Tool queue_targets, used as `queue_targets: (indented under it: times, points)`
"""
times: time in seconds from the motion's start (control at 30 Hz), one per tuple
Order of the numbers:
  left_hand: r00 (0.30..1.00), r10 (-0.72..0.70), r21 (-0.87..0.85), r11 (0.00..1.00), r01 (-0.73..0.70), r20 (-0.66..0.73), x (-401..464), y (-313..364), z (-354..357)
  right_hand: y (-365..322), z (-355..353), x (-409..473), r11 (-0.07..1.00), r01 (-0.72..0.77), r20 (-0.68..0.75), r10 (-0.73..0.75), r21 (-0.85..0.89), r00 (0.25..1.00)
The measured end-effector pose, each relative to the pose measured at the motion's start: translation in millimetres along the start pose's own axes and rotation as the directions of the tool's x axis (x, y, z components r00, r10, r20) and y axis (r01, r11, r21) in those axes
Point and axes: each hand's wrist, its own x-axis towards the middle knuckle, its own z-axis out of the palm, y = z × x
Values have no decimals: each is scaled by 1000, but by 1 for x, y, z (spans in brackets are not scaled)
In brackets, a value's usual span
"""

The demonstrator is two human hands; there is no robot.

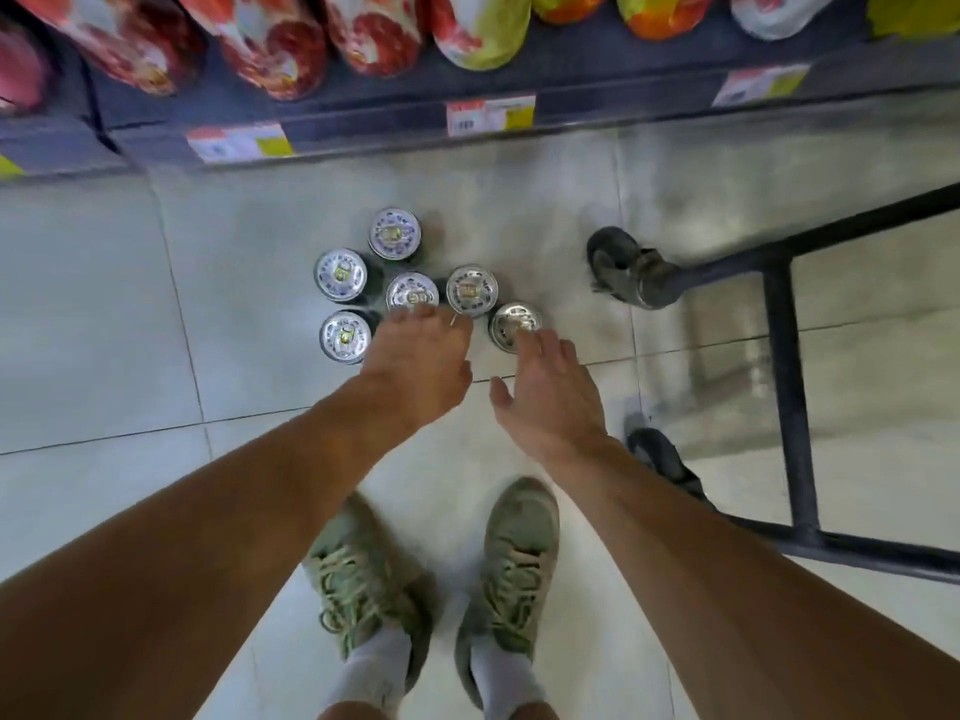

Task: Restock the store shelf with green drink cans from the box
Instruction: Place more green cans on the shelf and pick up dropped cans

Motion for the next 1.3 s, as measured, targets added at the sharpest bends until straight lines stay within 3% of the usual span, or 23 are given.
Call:
queue_targets:
  times: [0.17,0.37,0.6,0.87,1.07,1.3]
  points:
    - [994,18,39,999,-14,-104,47,3,17,16,14,39,993,14,-132,2,116,991]
    - [997,63,12,998,-62,-51,73,-16,33,31,35,65,995,37,-62,-31,94,998]
    - [994,103,9,995,-103,-37,94,-24,40,42,49,72,962,7,-83,16,274,996]
    - [996,77,3,997,-77,-35,85,-21,25,43,48,69,939,-21,-77,50,344,996]
    - [1000,12,-206,979,-17,-22,46,-18,-15,35,8,38,925,-72,-92,115,373,989]
    - [985,-171,-576,805,139,-1,-33,-32,-77,-9,-78,-14,906,-79,-100,132,415,986]
